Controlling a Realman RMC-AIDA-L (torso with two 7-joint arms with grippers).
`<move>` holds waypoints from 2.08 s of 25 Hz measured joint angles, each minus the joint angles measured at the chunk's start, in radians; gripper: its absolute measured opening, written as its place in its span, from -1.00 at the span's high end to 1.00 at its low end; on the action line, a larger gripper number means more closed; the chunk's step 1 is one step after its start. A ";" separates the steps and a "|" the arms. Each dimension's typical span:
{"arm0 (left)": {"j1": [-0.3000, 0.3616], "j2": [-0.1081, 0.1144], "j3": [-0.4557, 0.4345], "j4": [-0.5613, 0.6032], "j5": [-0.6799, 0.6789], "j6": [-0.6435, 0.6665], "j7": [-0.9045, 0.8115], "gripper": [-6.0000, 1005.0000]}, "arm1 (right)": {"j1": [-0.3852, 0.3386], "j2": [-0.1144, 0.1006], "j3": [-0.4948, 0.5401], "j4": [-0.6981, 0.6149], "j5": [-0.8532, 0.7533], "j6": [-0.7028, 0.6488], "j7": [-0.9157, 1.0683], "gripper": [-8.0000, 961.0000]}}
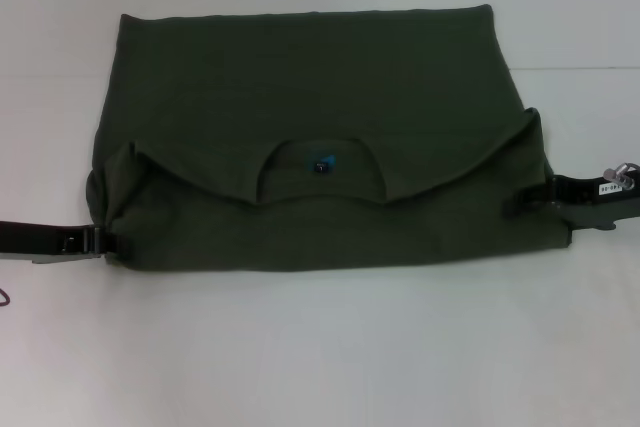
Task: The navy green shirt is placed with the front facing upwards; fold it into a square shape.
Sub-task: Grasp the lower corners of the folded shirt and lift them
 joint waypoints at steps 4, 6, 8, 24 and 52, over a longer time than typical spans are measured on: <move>0.000 0.000 0.000 0.000 0.000 0.000 0.000 0.85 | 0.000 -0.004 -0.036 -0.001 -0.001 0.000 0.000 -0.27; 0.000 0.000 0.000 0.000 0.000 0.000 0.000 0.85 | 0.000 -0.005 -0.040 0.000 -0.001 0.001 0.001 -0.17; 0.000 0.000 0.000 0.000 0.000 0.000 0.002 0.85 | 0.000 -0.005 -0.041 0.000 -0.001 0.001 0.001 0.00; 0.012 -0.002 0.000 0.013 -0.022 0.009 0.014 0.85 | -0.012 -0.018 -0.031 -0.011 0.006 -0.024 -0.016 0.88; 0.148 0.018 -0.095 0.144 0.014 0.591 0.057 0.86 | -0.089 -0.085 -0.001 -0.055 -0.097 -0.593 -0.235 0.88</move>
